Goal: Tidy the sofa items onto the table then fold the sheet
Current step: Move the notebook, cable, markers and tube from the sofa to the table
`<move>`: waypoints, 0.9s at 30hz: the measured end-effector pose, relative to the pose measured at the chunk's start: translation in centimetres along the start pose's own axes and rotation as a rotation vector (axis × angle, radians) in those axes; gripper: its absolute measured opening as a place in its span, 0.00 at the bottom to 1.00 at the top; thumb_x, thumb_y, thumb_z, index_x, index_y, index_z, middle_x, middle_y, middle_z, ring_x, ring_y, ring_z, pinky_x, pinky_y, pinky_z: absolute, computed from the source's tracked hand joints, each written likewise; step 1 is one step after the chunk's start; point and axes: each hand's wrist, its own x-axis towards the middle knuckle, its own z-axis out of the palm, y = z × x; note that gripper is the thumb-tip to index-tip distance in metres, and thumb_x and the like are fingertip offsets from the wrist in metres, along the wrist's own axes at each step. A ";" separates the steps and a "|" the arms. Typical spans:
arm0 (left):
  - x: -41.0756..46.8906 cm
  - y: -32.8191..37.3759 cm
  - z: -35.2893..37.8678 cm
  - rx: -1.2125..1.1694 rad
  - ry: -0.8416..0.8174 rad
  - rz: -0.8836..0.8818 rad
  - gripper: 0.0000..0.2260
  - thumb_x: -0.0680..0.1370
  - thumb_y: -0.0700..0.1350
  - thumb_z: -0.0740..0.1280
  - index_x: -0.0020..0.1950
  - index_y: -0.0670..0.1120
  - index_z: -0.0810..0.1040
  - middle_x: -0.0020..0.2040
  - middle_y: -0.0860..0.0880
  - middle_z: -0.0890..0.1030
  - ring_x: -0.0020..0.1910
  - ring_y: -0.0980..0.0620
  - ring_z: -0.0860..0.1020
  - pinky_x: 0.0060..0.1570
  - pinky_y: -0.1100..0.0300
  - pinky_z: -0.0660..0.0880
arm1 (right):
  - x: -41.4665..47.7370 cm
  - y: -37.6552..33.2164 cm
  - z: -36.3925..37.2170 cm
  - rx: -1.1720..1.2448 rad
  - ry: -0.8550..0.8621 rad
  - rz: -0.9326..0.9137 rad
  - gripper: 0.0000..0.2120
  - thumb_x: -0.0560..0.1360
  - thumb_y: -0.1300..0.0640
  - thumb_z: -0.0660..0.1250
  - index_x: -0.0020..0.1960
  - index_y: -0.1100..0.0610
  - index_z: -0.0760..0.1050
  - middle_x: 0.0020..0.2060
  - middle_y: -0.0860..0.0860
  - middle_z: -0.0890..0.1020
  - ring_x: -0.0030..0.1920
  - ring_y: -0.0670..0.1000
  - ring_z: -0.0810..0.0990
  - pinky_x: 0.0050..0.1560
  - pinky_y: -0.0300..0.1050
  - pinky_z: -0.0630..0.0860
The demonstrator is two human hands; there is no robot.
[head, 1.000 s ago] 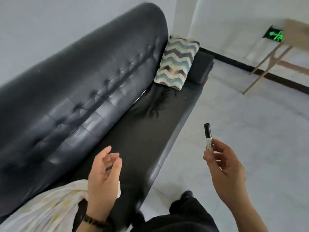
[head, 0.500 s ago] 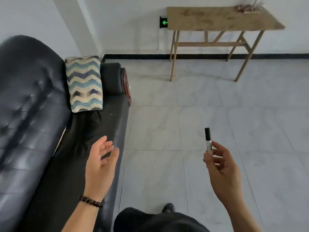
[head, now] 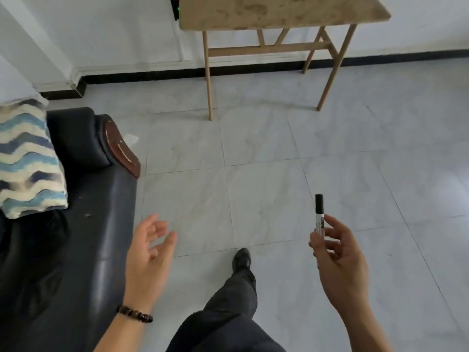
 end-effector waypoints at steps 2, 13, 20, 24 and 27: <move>4.5 3.4 5.1 -0.004 -0.041 0.013 0.18 0.77 0.44 0.69 0.65 0.53 0.71 0.56 0.55 0.78 0.54 0.66 0.76 0.46 0.71 0.70 | 5.5 -1.4 -1.9 -0.019 0.035 0.005 0.16 0.76 0.50 0.68 0.59 0.34 0.72 0.47 0.40 0.81 0.45 0.43 0.83 0.39 0.31 0.76; 26.6 21.6 32.5 0.059 -0.279 0.233 0.18 0.77 0.43 0.69 0.65 0.52 0.70 0.55 0.58 0.77 0.54 0.66 0.75 0.45 0.75 0.72 | 34.4 -3.8 -11.5 0.062 0.338 0.002 0.16 0.76 0.50 0.68 0.60 0.35 0.72 0.48 0.41 0.81 0.44 0.45 0.83 0.42 0.38 0.79; 36.9 27.0 47.3 0.114 -0.216 0.136 0.19 0.77 0.44 0.69 0.66 0.53 0.69 0.56 0.58 0.76 0.55 0.65 0.75 0.50 0.66 0.73 | 57.6 -3.6 -14.6 0.055 0.207 0.030 0.17 0.77 0.54 0.69 0.59 0.35 0.72 0.46 0.37 0.81 0.44 0.42 0.82 0.41 0.31 0.76; 42.4 31.2 51.5 0.099 -0.141 0.080 0.19 0.77 0.45 0.69 0.67 0.52 0.69 0.56 0.59 0.77 0.55 0.67 0.75 0.47 0.69 0.71 | 70.5 -8.7 -16.2 -0.022 0.087 -0.025 0.16 0.77 0.52 0.67 0.60 0.35 0.71 0.47 0.37 0.81 0.45 0.41 0.82 0.39 0.30 0.74; 47.1 33.0 54.8 0.082 -0.079 0.031 0.19 0.77 0.47 0.68 0.67 0.54 0.70 0.56 0.58 0.77 0.55 0.68 0.74 0.46 0.70 0.71 | 79.5 -12.0 -15.7 -0.039 0.046 -0.086 0.16 0.77 0.50 0.67 0.60 0.34 0.71 0.48 0.35 0.80 0.45 0.40 0.81 0.39 0.27 0.74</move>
